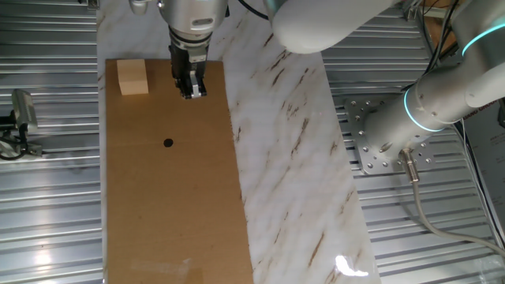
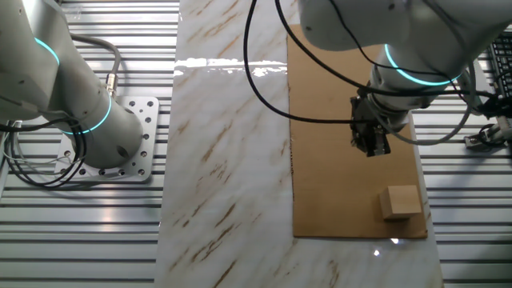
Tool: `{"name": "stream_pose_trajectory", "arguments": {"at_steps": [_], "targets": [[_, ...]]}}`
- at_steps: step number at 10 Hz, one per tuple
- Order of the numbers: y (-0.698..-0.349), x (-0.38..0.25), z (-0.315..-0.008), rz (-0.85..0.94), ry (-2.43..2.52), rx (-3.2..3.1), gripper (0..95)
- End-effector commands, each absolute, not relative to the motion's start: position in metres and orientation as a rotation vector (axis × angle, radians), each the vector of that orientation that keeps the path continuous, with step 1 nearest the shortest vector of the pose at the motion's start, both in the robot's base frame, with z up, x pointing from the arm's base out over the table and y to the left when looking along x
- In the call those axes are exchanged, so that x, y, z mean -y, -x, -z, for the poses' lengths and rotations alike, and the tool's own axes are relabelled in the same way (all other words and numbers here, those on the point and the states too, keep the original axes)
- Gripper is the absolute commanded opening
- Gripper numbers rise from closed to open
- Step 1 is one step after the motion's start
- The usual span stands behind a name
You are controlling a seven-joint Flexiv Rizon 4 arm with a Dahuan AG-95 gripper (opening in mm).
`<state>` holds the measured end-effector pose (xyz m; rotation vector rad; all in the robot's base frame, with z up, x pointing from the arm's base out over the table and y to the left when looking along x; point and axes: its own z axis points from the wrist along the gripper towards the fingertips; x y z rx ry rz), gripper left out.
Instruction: Hold a small block with the gripper and sweep it from left to right on the table
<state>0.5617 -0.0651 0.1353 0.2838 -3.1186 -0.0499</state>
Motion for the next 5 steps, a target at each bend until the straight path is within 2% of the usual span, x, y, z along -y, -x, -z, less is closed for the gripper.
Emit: {"name": "stream_pose_trajectory", "arguments": {"at_steps": [1, 5], "targets": [[-0.5630, 0.0654, -0.1340, 0.048, -0.279, 3.121, 0.0], [-0.5630, 0.0654, -0.1340, 0.054, -0.268, 3.128, 0.0]]}}
